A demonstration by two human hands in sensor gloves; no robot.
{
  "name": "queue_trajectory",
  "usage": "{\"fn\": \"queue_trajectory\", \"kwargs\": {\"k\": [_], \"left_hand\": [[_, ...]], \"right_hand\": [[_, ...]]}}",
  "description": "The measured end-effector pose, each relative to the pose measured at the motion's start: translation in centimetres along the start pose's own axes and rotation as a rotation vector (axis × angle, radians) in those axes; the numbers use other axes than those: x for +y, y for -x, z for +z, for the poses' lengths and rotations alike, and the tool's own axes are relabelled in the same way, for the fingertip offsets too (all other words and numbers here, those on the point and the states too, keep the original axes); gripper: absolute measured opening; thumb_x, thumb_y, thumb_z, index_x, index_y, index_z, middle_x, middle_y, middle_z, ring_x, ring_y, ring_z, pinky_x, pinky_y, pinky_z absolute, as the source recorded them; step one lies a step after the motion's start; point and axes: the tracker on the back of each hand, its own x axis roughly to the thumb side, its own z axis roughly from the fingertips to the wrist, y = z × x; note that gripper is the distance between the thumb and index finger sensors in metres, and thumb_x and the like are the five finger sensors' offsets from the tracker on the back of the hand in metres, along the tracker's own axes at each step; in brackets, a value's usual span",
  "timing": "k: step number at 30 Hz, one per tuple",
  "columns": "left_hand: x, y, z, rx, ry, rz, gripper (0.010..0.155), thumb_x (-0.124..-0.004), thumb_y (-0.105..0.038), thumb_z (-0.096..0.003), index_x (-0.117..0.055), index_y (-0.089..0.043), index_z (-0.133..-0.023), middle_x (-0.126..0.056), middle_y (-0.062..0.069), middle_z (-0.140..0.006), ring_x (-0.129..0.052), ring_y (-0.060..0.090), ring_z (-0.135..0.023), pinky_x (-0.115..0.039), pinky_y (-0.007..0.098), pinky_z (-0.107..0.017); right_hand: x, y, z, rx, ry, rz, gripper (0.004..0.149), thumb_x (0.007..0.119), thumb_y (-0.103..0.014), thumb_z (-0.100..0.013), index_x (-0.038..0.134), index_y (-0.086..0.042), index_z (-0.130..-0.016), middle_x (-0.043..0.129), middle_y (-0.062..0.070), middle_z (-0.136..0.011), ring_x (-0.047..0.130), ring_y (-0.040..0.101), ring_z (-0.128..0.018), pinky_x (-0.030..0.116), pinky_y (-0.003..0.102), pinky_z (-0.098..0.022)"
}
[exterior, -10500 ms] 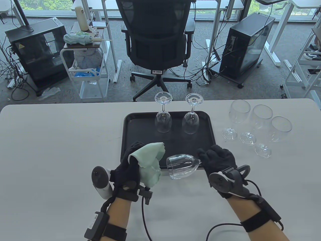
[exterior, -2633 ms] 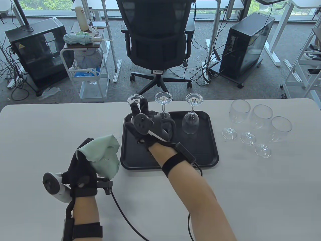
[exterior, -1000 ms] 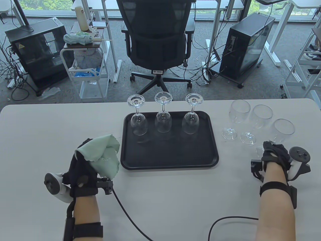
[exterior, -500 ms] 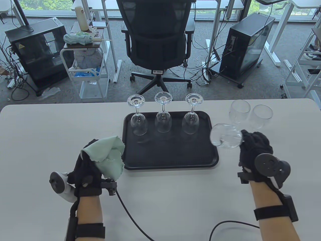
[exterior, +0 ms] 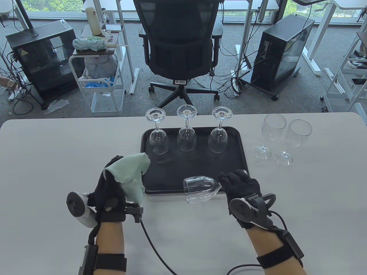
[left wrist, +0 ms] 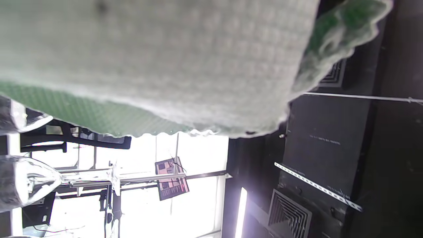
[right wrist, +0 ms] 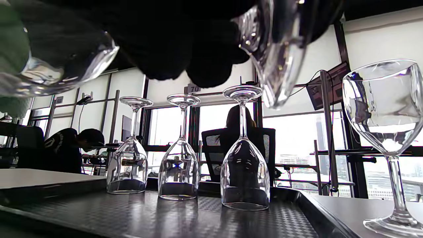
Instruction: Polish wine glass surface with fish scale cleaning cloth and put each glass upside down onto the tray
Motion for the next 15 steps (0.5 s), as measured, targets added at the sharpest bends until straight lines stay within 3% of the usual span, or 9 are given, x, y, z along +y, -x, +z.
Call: {"fn": "queue_trajectory", "kwargs": {"k": [4,8,12,15], "left_hand": [[-5.7,-2.0,-0.4,-0.059,0.124,-0.011,0.052,-0.063,-0.055,-0.058,-0.07,-0.028,-0.101,-0.064,0.002,-0.114,-0.059,0.035,-0.108,-0.053,0.069,-0.077],[-10.9,-1.0,1.0,-0.063,0.277,-0.062,0.053,-0.06,-0.058,-0.0576,-0.068,-0.032,-0.103,-0.056,0.001,-0.118,-0.052,0.033,-0.111,-0.047,0.071,-0.078],[-13.7,2.2,3.2,0.008,0.394,-0.079,0.054,-0.061,-0.059,-0.0569,-0.066,-0.034,-0.105,-0.046,0.001,-0.121,-0.04,0.034,-0.114,-0.038,0.075,-0.077],[-14.5,3.3,4.1,0.037,0.475,-0.145,0.056,-0.062,-0.061,-0.0563,-0.058,-0.039,-0.108,-0.033,-0.001,-0.123,-0.031,0.034,-0.115,-0.038,0.075,-0.077]], "right_hand": [[-0.5,-0.3,0.3,-0.009,0.017,-0.011,0.051,0.091,-0.03,-0.049,0.075,-0.036,-0.097,0.088,0.004,-0.09,0.075,0.03,-0.091,0.073,0.05,-0.056],[-0.8,-0.1,0.5,0.0,0.009,-0.055,0.051,0.09,-0.029,-0.049,0.075,-0.035,-0.098,0.088,0.005,-0.091,0.074,0.031,-0.091,0.073,0.05,-0.057],[-1.3,0.1,0.7,0.001,0.028,-0.076,0.052,0.089,-0.028,-0.049,0.073,-0.034,-0.099,0.087,0.005,-0.092,0.074,0.031,-0.091,0.074,0.049,-0.056],[-1.9,-0.2,0.9,-0.009,0.056,-0.11,0.052,0.09,-0.027,-0.049,0.074,-0.032,-0.098,0.087,0.005,-0.092,0.075,0.032,-0.09,0.075,0.049,-0.055]]}}
